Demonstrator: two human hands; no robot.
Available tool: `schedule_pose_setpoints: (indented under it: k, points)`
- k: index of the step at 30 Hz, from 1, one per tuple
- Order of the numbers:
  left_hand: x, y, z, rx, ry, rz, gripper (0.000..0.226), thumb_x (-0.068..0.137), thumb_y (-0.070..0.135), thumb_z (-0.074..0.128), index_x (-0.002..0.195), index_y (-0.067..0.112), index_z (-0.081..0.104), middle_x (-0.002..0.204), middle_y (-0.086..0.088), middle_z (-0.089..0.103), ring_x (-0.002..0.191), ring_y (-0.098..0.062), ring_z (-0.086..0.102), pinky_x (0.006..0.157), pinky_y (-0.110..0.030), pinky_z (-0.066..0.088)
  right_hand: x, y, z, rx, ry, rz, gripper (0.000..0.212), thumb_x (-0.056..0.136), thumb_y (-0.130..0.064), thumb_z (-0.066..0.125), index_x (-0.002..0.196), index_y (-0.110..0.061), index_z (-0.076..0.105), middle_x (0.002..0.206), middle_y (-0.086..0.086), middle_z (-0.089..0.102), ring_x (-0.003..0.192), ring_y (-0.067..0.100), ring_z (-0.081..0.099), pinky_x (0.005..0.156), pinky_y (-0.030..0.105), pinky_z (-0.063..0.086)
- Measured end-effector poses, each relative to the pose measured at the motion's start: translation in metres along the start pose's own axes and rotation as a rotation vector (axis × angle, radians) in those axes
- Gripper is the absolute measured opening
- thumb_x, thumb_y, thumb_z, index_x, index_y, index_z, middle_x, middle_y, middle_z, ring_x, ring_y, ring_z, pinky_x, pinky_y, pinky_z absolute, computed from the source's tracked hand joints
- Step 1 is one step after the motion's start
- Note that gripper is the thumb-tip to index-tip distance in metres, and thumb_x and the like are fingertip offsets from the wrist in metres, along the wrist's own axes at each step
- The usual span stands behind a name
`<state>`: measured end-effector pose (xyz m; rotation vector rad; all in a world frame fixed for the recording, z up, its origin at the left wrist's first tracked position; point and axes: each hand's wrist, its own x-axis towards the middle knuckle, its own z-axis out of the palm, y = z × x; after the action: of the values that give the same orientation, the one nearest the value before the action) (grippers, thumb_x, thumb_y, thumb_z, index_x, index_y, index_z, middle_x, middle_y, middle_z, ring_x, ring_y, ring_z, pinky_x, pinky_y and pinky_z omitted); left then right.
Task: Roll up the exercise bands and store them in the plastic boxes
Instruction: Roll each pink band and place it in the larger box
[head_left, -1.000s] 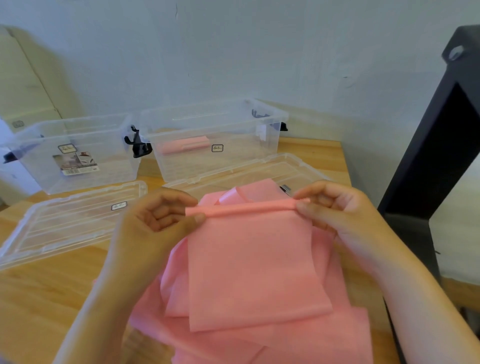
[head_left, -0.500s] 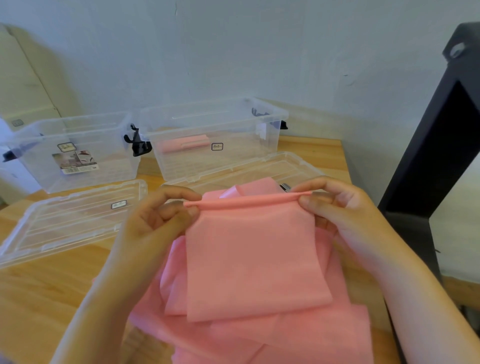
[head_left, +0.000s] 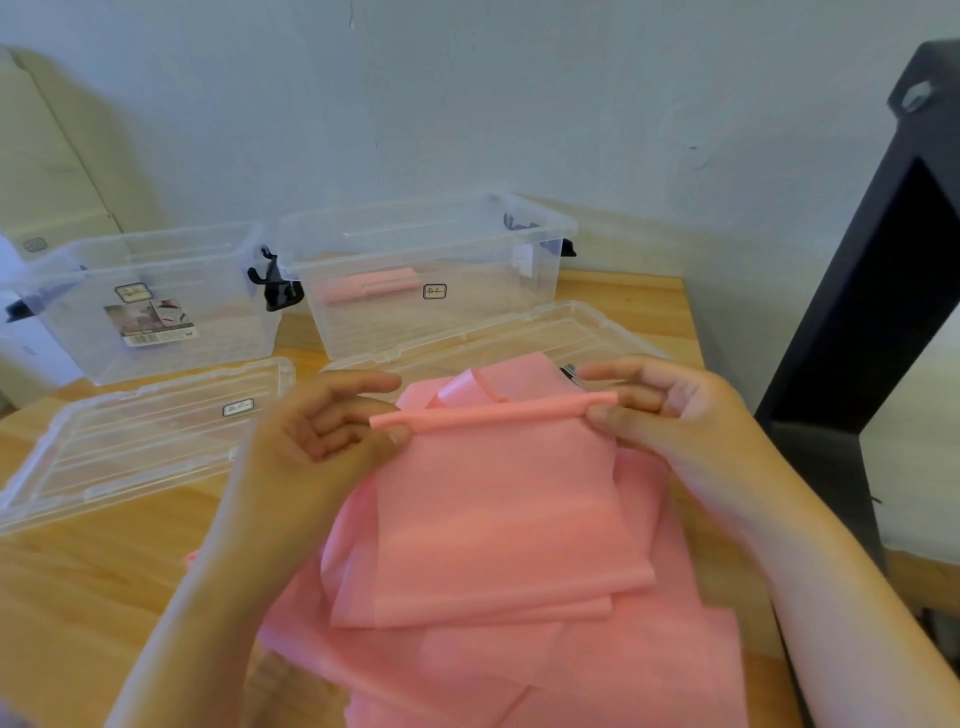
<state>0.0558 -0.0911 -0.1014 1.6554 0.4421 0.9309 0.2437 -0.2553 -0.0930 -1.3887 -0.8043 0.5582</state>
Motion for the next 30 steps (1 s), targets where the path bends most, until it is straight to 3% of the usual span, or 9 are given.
schedule_pose_setpoints:
  k: [4, 8, 11, 16, 19, 21, 23, 27, 30]
  points:
    - [0.0001, -0.0014, 0.0017, 0.011, 0.002, -0.025, 0.016, 0.069, 0.017, 0.070, 0.084, 0.020, 0.073, 0.087, -0.001, 0.075, 0.084, -0.009, 0.068, 0.074, -0.013, 0.051, 0.0000, -0.0002, 0.0005, -0.018, 0.014, -0.015, 0.020, 0.078, 0.005, 0.067, 0.093, -0.007, 0.072, 0.080, 0.001, 0.073, 0.075, 0.006, 0.067, 0.066, 0.011, 0.050]
    - [-0.0023, -0.0004, 0.0035, -0.014, -0.053, -0.060, 0.011, 0.077, 0.025, 0.064, 0.085, 0.027, 0.072, 0.070, -0.003, 0.070, 0.071, -0.013, 0.062, 0.069, -0.023, 0.052, -0.0021, -0.0012, 0.0012, 0.032, 0.016, -0.034, 0.013, 0.082, -0.003, 0.065, 0.088, -0.013, 0.070, 0.074, 0.002, 0.070, 0.072, 0.009, 0.067, 0.063, 0.016, 0.052]
    - [-0.0023, -0.0008, 0.0034, -0.051, -0.062, -0.080, 0.011, 0.075, 0.029, 0.065, 0.084, 0.028, 0.071, 0.065, -0.001, 0.065, 0.064, -0.013, 0.057, 0.063, -0.021, 0.049, -0.0031, -0.0023, 0.0005, 0.053, 0.006, -0.020, 0.010, 0.079, -0.010, 0.066, 0.084, -0.018, 0.070, 0.071, 0.003, 0.068, 0.066, 0.011, 0.063, 0.058, 0.018, 0.051]
    - [-0.0016, -0.0028, -0.0045, -0.227, -0.187, -0.108, 0.044, 0.054, 0.047, 0.089, 0.085, 0.021, 0.071, 0.067, -0.001, 0.057, 0.064, -0.010, 0.054, 0.062, -0.018, 0.048, -0.0017, -0.0017, -0.0020, 0.134, -0.040, -0.031, 0.015, 0.067, -0.008, 0.067, 0.077, -0.017, 0.072, 0.071, 0.000, 0.069, 0.069, 0.009, 0.064, 0.063, 0.016, 0.052]
    - [-0.0008, -0.0042, -0.0019, -0.160, -0.132, -0.082, 0.027, 0.057, 0.030, 0.090, 0.074, 0.022, 0.071, 0.062, 0.006, 0.057, 0.061, -0.006, 0.054, 0.060, -0.013, 0.046, -0.0025, -0.0013, -0.0028, 0.122, -0.047, -0.020, 0.015, 0.065, -0.010, 0.069, 0.080, -0.013, 0.071, 0.072, 0.002, 0.070, 0.069, 0.011, 0.066, 0.064, 0.017, 0.054]
    - [0.0012, -0.0067, 0.0001, -0.073, -0.075, -0.079, 0.019, 0.060, 0.020, 0.086, 0.072, 0.022, 0.071, 0.069, 0.002, 0.063, 0.067, -0.009, 0.058, 0.064, -0.014, 0.049, -0.0017, -0.0004, -0.0013, 0.067, -0.024, -0.024, 0.014, 0.068, -0.010, 0.071, 0.082, -0.009, 0.070, 0.069, 0.004, 0.067, 0.067, 0.011, 0.065, 0.061, 0.016, 0.052]
    - [0.0017, -0.0075, 0.0004, -0.039, -0.058, -0.086, 0.027, 0.058, 0.012, 0.089, 0.076, 0.025, 0.073, 0.079, -0.001, 0.067, 0.076, -0.012, 0.062, 0.072, -0.017, 0.053, -0.0005, 0.0006, 0.0009, 0.006, -0.017, -0.026, 0.014, 0.073, -0.003, 0.071, 0.086, -0.009, 0.070, 0.072, 0.004, 0.069, 0.069, 0.010, 0.064, 0.064, 0.015, 0.052]
    - [0.0021, -0.0069, 0.0015, -0.056, -0.063, -0.090, 0.022, 0.065, 0.008, 0.073, 0.078, 0.026, 0.076, 0.083, 0.002, 0.072, 0.082, -0.009, 0.066, 0.075, -0.015, 0.053, 0.0007, 0.0019, 0.0017, -0.053, -0.026, -0.025, 0.021, 0.078, 0.007, 0.068, 0.090, -0.009, 0.072, 0.083, 0.000, 0.074, 0.076, 0.004, 0.067, 0.068, 0.012, 0.050]
    - [0.0002, -0.0045, 0.0046, -0.066, -0.070, -0.094, 0.014, 0.070, 0.010, 0.068, 0.075, 0.023, 0.073, 0.074, 0.001, 0.069, 0.071, -0.007, 0.063, 0.066, -0.013, 0.051, -0.0007, 0.0017, 0.0025, -0.053, -0.023, -0.054, 0.015, 0.080, 0.006, 0.065, 0.089, -0.005, 0.071, 0.079, -0.002, 0.073, 0.074, 0.002, 0.066, 0.067, 0.011, 0.049]
